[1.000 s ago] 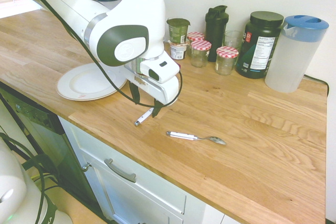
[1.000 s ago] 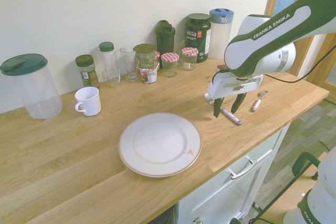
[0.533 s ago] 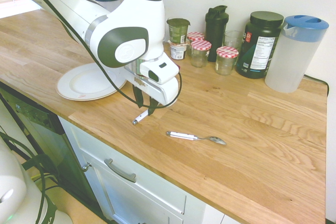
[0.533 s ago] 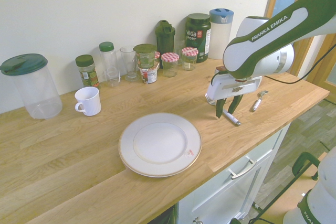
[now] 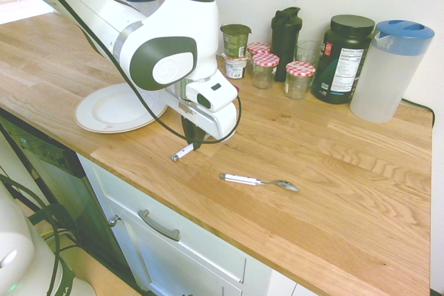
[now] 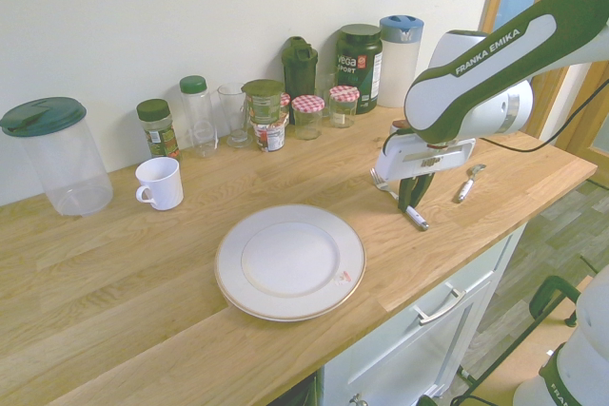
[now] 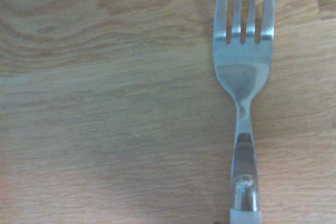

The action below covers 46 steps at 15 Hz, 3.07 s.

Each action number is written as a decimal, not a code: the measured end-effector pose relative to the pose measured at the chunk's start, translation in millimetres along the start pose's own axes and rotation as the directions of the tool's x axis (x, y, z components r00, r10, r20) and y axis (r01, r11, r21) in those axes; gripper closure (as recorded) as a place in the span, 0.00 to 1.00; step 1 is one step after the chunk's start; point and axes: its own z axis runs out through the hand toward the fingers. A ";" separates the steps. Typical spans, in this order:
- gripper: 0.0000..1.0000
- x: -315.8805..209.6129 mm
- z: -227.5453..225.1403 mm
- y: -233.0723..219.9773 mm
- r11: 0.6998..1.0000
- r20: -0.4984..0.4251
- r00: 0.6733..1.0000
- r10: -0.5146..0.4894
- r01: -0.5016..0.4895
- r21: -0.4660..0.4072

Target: Put the fork into the plate

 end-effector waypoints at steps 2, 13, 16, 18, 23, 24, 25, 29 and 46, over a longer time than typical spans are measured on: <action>1.00 0.1 0.1 -0.2 1.000 -0.001 1.000 0.000 0.000 0.000; 1.00 -16.2 -53.5 -14.1 0.998 -0.050 0.998 -0.042 0.045 0.051; 1.00 -66.9 -65.9 -43.1 0.998 -0.091 0.994 -0.066 0.068 0.016; 1.00 -102.8 -64.4 -61.5 0.996 -0.121 0.989 -0.089 0.088 -0.013; 1.00 -153.6 -61.1 -94.5 0.988 -0.176 0.973 -0.149 0.140 -0.064; 1.00 -159.8 -61.4 -102.7 0.984 -0.183 0.968 -0.174 0.163 -0.076; 1.00 -163.3 -61.0 -110.9 0.979 -0.187 0.963 -0.196 0.182 -0.089; 1.00 -177.5 -48.1 -143.7 0.958 -0.155 0.949 -0.274 0.255 -0.135; 0.00 -229.7 19.6 -196.0 0.911 -0.113 0.926 -0.360 0.323 -0.257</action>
